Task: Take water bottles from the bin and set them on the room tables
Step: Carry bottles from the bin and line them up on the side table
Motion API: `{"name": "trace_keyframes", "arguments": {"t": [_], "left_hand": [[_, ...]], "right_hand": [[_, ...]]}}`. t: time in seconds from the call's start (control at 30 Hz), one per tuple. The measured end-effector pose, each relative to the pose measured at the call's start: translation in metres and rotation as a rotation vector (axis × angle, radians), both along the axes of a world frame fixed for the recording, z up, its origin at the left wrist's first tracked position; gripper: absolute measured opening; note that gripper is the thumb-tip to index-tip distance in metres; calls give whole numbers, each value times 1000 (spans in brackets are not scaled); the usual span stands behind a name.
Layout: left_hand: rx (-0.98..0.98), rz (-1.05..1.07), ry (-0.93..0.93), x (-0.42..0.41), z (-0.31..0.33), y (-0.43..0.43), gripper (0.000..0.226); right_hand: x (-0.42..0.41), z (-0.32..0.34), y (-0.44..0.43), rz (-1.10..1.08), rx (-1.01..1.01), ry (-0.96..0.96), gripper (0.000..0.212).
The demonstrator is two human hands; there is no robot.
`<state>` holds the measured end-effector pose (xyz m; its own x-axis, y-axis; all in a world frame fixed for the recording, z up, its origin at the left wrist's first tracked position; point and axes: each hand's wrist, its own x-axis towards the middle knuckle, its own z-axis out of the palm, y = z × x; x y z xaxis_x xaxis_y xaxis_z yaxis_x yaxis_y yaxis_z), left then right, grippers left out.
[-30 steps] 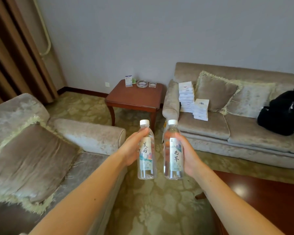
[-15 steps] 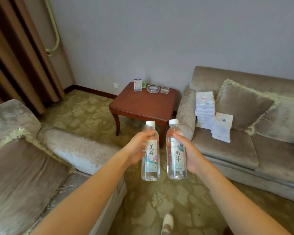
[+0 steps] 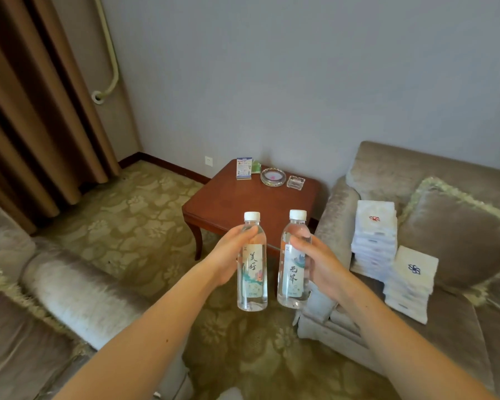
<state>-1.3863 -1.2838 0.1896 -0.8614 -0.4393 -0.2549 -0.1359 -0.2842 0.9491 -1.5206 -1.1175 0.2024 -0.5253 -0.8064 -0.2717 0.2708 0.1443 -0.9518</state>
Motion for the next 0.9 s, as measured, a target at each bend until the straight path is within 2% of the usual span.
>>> {"name": "trace_keyframes", "arguments": {"t": [0.13,0.2,0.37,0.5,0.57,0.67,0.73,0.9], "left_hand": [[-101,30,-58,-54,-7,-35,37],[-114,45,-68,-85,-12,-60,44],[-156,67,-126,-167,-22,-142,53],[-154,23,-153,-234,-20,-220,59],[-180,-18,-158,-265,-15,-255,53],[-203,-69,-137,-305,-7,-298,32],[-208,-83,-133,-328,-9,-325,29],[-271,-68,-138,-380,-20,-382,52]], "right_hand": [[-53,-8,-41,-18,19,-3,51],[-83,-12,-67,-33,28,5,50],[-163,-20,-143,-38,86,59,32],[-227,-17,-213,-26,120,99,46],[-257,-16,-246,-38,114,111,50],[-297,-14,-291,-67,107,100,48],[-320,-14,-316,-72,111,92,48],[-378,-19,-373,-36,146,106,53]]}}
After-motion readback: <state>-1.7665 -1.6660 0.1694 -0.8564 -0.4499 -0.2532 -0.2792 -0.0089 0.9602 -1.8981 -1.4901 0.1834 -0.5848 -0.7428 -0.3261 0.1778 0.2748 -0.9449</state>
